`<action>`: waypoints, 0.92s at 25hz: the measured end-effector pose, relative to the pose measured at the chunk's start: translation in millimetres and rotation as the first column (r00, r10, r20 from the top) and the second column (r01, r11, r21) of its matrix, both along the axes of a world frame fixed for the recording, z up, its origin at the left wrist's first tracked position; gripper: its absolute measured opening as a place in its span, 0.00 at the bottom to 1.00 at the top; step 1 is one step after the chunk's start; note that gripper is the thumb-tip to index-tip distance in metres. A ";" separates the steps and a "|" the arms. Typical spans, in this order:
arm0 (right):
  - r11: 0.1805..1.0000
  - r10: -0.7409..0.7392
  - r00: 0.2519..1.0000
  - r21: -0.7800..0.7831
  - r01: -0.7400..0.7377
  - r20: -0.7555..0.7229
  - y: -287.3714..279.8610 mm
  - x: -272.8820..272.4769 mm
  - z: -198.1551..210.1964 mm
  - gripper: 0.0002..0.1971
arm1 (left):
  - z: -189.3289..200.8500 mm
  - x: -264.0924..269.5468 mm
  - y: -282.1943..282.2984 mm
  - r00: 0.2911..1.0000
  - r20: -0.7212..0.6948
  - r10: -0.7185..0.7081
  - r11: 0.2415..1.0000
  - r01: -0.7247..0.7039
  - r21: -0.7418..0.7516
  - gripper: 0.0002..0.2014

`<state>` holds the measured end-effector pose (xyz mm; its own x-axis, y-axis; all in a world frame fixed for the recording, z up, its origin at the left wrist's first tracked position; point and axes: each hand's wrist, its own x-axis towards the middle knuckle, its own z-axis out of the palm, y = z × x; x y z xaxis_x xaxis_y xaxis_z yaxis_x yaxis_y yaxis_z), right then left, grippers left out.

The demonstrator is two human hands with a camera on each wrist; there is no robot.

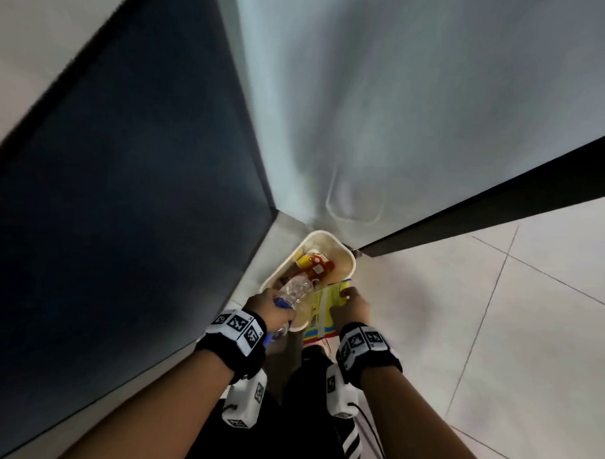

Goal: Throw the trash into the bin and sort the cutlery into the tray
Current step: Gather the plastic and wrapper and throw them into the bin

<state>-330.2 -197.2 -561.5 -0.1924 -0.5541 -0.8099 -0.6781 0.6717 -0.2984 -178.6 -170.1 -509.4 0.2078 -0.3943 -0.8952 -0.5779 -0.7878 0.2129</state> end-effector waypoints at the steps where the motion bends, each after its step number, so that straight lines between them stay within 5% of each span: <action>1: 1.000 -0.003 1.000 0.002 0.003 -0.001 -3.2 -0.3 -13.5 0.18 | -13.3 -2.6 -3.8 1.000 0.008 -0.014 1.000 0.014 0.010 0.29; 7: 0.997 0.076 0.994 -0.016 -0.075 0.074 -19.9 -5.4 -59.3 0.26 | -61.6 -18.6 -22.8 0.999 -0.001 0.050 0.990 -0.050 -0.132 0.28; 12: 0.978 0.163 0.983 -0.147 -0.149 0.088 -15.3 -9.3 -13.5 0.19 | -30.4 -21.2 -21.5 0.983 -0.020 0.182 0.956 -0.181 -0.230 0.21; 16: 0.913 0.334 0.935 -0.287 -0.289 0.121 -23.9 0.3 104.0 0.16 | 74.3 -24.6 -16.3 0.959 -0.108 0.262 0.900 -0.283 -0.331 0.15; 23: 0.689 0.594 0.800 -0.564 -0.455 0.081 -53.9 9.9 367.0 0.17 | 327.4 5.2 16.2 0.907 -0.274 0.320 0.667 -0.422 -0.615 0.06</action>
<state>-320.3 -251.1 -194.6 0.4145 -0.8323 -0.3682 -0.7314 -0.0638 -0.6790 -173.4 -153.9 -182.0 0.3673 -0.7988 -0.4765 -0.1948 -0.5670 0.8004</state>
